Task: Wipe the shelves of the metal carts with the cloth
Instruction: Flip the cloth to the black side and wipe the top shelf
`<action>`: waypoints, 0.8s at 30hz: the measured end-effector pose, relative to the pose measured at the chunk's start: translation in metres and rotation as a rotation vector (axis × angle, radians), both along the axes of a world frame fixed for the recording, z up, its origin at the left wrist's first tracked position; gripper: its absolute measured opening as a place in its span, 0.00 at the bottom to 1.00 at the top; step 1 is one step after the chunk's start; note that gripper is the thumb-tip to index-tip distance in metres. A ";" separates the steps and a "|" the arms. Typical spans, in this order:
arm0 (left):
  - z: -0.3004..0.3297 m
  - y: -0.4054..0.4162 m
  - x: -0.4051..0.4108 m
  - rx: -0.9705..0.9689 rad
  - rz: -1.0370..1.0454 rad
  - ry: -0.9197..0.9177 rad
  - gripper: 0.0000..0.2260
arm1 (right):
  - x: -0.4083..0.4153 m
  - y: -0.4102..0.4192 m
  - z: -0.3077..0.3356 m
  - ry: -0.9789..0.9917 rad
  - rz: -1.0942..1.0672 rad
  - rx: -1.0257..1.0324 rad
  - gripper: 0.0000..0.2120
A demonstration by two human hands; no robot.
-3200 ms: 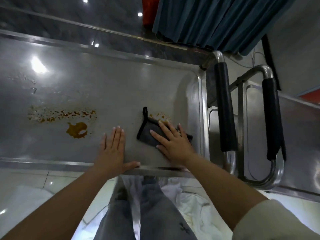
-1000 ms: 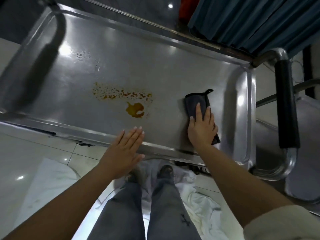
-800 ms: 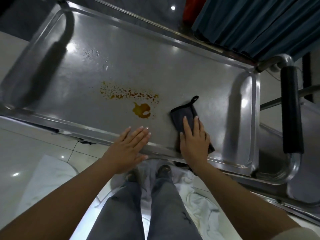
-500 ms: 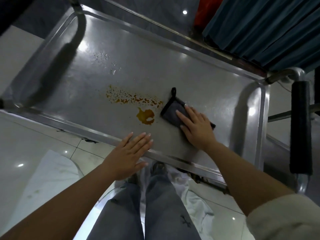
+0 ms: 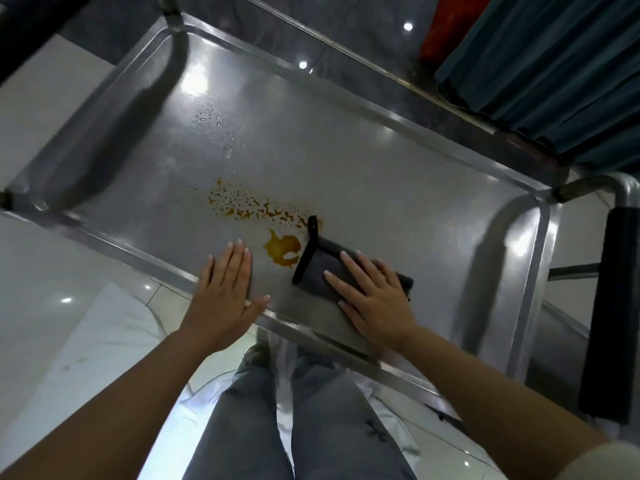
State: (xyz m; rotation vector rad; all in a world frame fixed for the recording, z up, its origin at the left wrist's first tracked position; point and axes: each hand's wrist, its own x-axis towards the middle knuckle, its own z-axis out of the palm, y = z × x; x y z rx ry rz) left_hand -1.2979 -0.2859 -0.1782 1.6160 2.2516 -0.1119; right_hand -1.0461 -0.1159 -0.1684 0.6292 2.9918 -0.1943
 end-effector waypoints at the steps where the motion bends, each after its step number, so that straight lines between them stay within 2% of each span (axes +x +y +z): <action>1: 0.000 -0.002 0.000 -0.014 0.000 0.012 0.38 | 0.000 0.017 0.000 -0.013 0.124 0.006 0.23; 3: 0.000 -0.004 0.001 -0.017 0.012 0.020 0.38 | -0.009 0.054 0.002 -0.039 0.283 0.041 0.23; 5: 0.001 -0.005 0.002 -0.029 0.018 0.014 0.38 | -0.023 0.086 0.002 -0.039 0.287 0.048 0.23; 7: 0.002 -0.005 0.003 -0.021 0.028 0.008 0.38 | -0.041 0.111 0.004 -0.053 0.143 0.016 0.23; 10: 0.004 -0.003 0.005 -0.036 0.035 0.004 0.38 | -0.081 0.157 0.003 -0.057 -0.201 -0.044 0.24; 12: 0.005 -0.002 0.006 -0.029 0.055 -0.001 0.38 | -0.114 0.194 0.002 -0.058 -0.450 -0.177 0.25; 14: 0.007 0.002 0.006 -0.021 0.063 -0.012 0.37 | -0.142 0.223 0.003 -0.072 -0.580 -0.296 0.26; 19: 0.004 -0.001 0.003 -0.040 0.056 -0.006 0.37 | -0.155 0.224 -0.001 -0.080 -0.579 -0.248 0.26; 22: 0.004 -0.004 0.000 -0.045 0.043 0.006 0.37 | -0.142 0.190 0.003 -0.058 -0.509 -0.235 0.25; 24: 0.006 -0.002 0.000 -0.039 0.025 0.019 0.37 | -0.129 0.153 0.008 -0.023 -0.436 -0.321 0.25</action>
